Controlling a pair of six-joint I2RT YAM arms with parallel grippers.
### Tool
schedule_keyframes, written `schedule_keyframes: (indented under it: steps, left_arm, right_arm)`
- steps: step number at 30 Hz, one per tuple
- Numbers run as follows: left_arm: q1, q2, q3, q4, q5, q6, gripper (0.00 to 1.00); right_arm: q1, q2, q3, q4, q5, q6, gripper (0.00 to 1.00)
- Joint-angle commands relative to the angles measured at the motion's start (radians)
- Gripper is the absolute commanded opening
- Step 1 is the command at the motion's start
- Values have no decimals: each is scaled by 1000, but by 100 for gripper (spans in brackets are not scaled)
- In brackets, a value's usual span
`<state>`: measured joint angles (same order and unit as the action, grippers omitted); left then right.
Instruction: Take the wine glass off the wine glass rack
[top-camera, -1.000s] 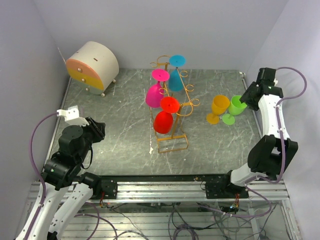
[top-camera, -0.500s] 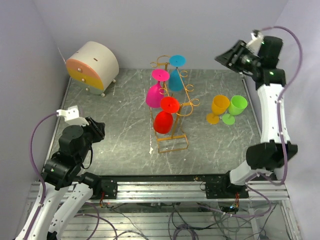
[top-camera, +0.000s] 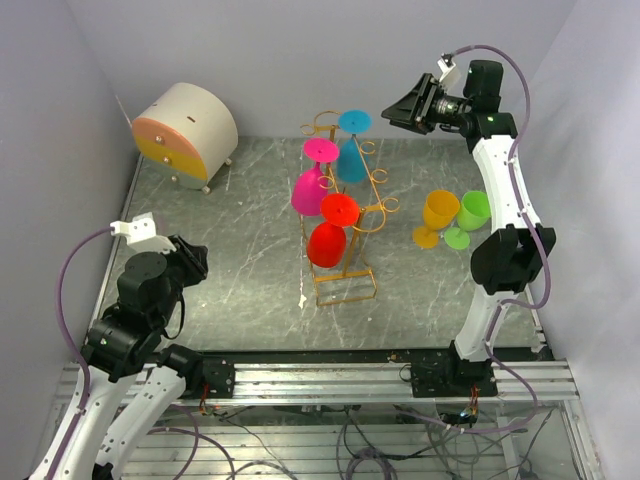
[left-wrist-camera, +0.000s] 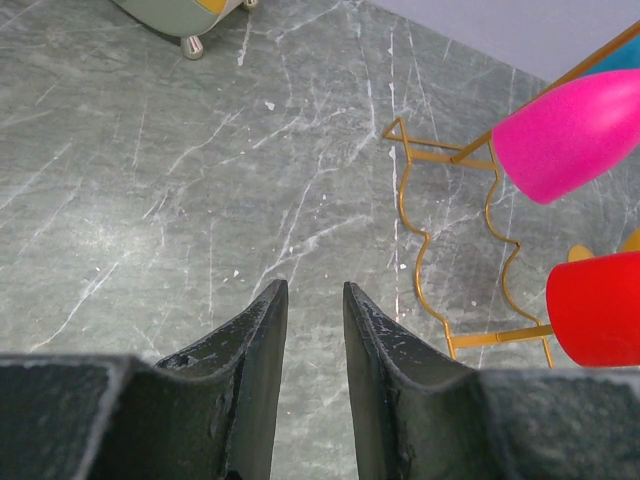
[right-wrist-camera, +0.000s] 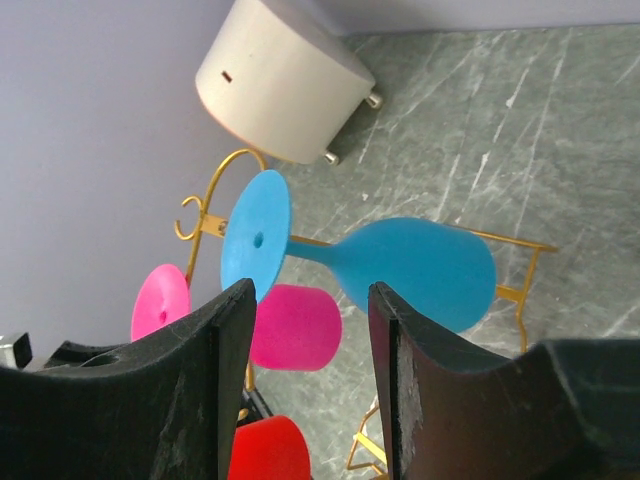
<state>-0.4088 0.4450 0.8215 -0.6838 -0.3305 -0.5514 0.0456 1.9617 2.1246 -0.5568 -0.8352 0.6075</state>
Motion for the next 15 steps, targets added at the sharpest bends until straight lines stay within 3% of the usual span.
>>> schedule_keyframes:
  steps: [1, 15]
  left_arm:
    - [-11, -2, 10, 7, -38, -11, 40]
    - [-20, 2, 12, -2, -54, -19, 40]
  right_arm:
    - [13, 8, 31, 86, -93, 40, 48]
    - [75, 52, 40, 69, -45, 16, 41]
